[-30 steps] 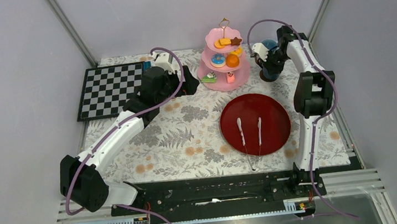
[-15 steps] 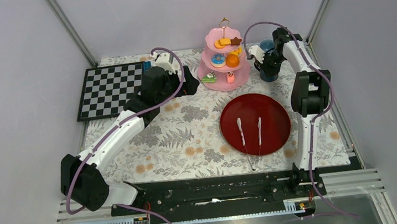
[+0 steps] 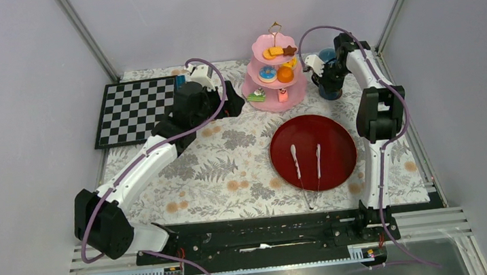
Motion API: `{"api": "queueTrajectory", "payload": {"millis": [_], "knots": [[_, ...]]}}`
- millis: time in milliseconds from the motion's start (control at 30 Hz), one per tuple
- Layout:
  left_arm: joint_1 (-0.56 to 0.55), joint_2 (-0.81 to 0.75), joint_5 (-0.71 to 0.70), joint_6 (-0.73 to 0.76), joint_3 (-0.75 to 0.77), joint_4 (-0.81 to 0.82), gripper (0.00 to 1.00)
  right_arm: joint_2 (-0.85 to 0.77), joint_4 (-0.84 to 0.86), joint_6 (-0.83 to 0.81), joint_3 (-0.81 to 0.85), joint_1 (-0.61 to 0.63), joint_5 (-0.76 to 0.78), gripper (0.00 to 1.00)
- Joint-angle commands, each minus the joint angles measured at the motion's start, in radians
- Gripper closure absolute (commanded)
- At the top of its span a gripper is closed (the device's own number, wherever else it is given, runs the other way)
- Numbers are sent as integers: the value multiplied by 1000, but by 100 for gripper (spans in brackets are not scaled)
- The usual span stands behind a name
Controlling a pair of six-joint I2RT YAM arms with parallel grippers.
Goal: Serve the afternoon tea
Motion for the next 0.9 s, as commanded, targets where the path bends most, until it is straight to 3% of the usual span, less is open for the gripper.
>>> {"api": "queueTrajectory", "payload": {"millis": [0, 300, 867], "knots": [[5, 7, 4, 3, 36, 36, 1, -35, 23, 9, 79, 8, -11, 99], [5, 0, 11, -2, 30, 43, 1, -43, 23, 11, 71, 5, 7, 100], [4, 5, 18, -4, 33, 43, 1, -2, 51, 22, 17, -8, 27, 93]]}}
